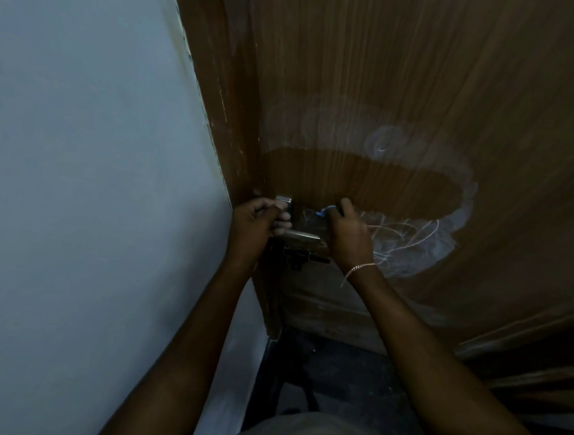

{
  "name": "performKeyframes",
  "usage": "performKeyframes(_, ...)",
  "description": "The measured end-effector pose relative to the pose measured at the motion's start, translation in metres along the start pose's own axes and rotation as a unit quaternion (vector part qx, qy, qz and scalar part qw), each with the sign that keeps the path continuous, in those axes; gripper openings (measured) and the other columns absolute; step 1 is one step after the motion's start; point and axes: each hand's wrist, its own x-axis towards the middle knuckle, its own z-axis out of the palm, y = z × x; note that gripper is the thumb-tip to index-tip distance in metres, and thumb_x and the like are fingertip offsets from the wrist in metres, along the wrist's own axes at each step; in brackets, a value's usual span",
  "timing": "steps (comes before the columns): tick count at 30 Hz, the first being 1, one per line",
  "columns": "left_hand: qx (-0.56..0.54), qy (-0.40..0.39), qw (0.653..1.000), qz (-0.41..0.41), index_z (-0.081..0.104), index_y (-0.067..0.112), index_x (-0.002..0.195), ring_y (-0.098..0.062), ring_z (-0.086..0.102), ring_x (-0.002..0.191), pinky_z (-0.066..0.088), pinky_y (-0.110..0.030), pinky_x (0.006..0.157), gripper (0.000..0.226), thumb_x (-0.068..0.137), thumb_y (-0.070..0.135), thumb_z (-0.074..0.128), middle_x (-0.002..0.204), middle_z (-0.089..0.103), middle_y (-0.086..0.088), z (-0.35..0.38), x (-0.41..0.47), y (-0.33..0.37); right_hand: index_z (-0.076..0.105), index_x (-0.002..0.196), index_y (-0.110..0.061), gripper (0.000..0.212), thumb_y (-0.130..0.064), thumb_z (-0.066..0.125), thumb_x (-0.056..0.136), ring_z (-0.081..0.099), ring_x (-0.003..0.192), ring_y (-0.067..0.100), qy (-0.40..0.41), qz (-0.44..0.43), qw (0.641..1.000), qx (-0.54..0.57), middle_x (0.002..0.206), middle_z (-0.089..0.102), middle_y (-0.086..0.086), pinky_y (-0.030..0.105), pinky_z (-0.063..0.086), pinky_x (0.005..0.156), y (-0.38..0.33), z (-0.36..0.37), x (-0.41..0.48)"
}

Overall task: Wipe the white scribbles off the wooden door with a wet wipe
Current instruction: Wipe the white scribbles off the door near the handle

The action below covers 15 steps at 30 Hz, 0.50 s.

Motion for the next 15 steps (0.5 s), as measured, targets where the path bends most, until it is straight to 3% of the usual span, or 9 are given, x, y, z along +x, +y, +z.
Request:
performKeyframes(4,0.001,0.011,1.0,-0.008,0.07,0.002,0.103,-0.01,0.071,0.066,0.058,-0.019,0.063,0.016,0.097,0.013,0.06,0.08,0.073,-0.005,0.0,0.001,-0.004,0.065,0.106,-0.01,0.017,-0.008,0.062,0.089,0.059,0.076,0.018,0.094,0.014,0.994,0.054,0.1,0.055,0.005,0.028,0.05,0.063,0.015,-0.011,0.004)
performKeyframes(9,0.007,-0.016,1.0,-0.015,0.069,-0.001,0.105,-0.013,0.071,0.069,0.056,-0.02,0.061,0.019,0.097,0.014,0.061,0.085,0.072,-0.011,0.014,0.002,-0.004,0.065,0.107,-0.01,0.018,-0.007,0.063,0.09,0.062,0.077,0.022,0.023,0.019,0.999,0.028,0.103,0.056,0.005,0.034,0.054,0.059,0.018,-0.005,-0.009)
performKeyframes(12,0.007,-0.011,1.0,-0.004,0.069,-0.002,0.105,-0.014,0.07,0.068,0.056,-0.02,0.06,0.02,0.096,0.014,0.061,0.085,0.072,-0.013,0.017,0.004,-0.005,0.065,0.109,-0.012,0.022,-0.01,0.063,0.087,0.061,0.079,0.019,0.073,0.057,0.995,0.046,0.104,0.055,0.003,0.026,0.049,0.062,0.033,-0.013,-0.015)
performKeyframes(15,0.012,-0.009,1.0,-0.009,0.07,-0.001,0.104,-0.018,0.07,0.07,0.057,-0.021,0.062,0.019,0.096,0.013,0.061,0.085,0.072,-0.014,0.02,0.004,-0.008,0.063,0.112,-0.012,0.025,-0.008,0.062,0.087,0.057,0.082,0.015,0.095,0.043,0.993,0.054,0.106,0.052,0.002,0.022,0.047,0.066,0.028,-0.013,-0.007)
